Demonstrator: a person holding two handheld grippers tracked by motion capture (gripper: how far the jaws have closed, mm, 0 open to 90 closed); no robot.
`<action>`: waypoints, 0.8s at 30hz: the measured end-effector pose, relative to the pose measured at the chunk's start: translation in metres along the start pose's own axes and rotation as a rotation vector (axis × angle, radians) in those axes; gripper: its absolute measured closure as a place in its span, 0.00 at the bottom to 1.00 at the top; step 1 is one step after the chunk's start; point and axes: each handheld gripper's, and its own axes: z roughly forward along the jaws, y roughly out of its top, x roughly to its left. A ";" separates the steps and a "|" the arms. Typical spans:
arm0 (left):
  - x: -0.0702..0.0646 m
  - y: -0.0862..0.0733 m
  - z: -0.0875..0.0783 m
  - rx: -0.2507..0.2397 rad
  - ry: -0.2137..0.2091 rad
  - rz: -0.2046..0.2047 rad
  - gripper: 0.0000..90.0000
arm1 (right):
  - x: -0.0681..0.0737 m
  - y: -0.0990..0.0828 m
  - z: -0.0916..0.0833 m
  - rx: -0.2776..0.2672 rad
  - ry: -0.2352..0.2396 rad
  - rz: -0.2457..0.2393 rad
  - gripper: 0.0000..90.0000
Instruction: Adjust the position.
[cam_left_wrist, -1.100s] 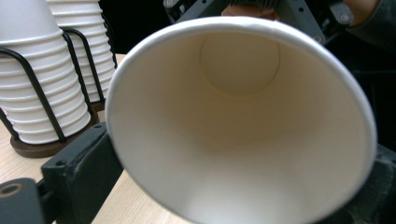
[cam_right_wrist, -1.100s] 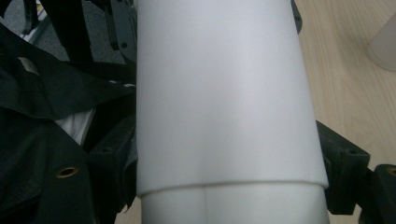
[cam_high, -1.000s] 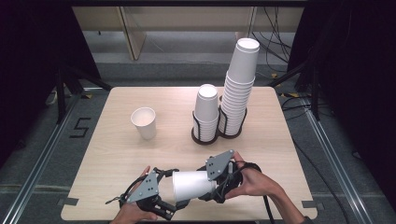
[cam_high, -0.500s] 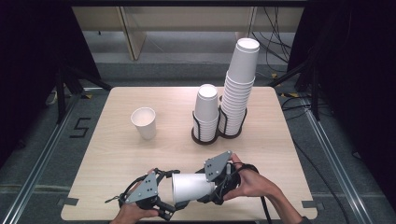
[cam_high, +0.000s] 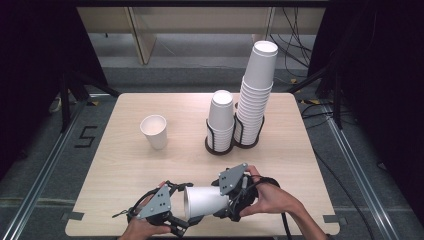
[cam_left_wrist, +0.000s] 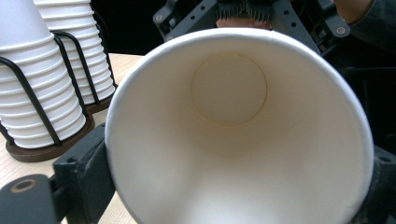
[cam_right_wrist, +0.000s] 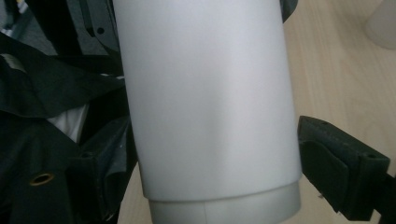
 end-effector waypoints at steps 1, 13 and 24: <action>0.000 0.000 0.000 0.002 0.001 -0.003 0.10 | 0.000 0.001 -0.001 -0.002 -0.017 -0.017 0.18; 0.000 0.004 0.001 0.090 0.037 0.006 0.10 | 0.017 0.022 0.001 0.110 -0.121 -0.091 0.18; -0.005 0.006 0.005 0.167 0.044 0.034 0.10 | 0.022 0.032 0.026 0.220 -0.152 -0.200 0.21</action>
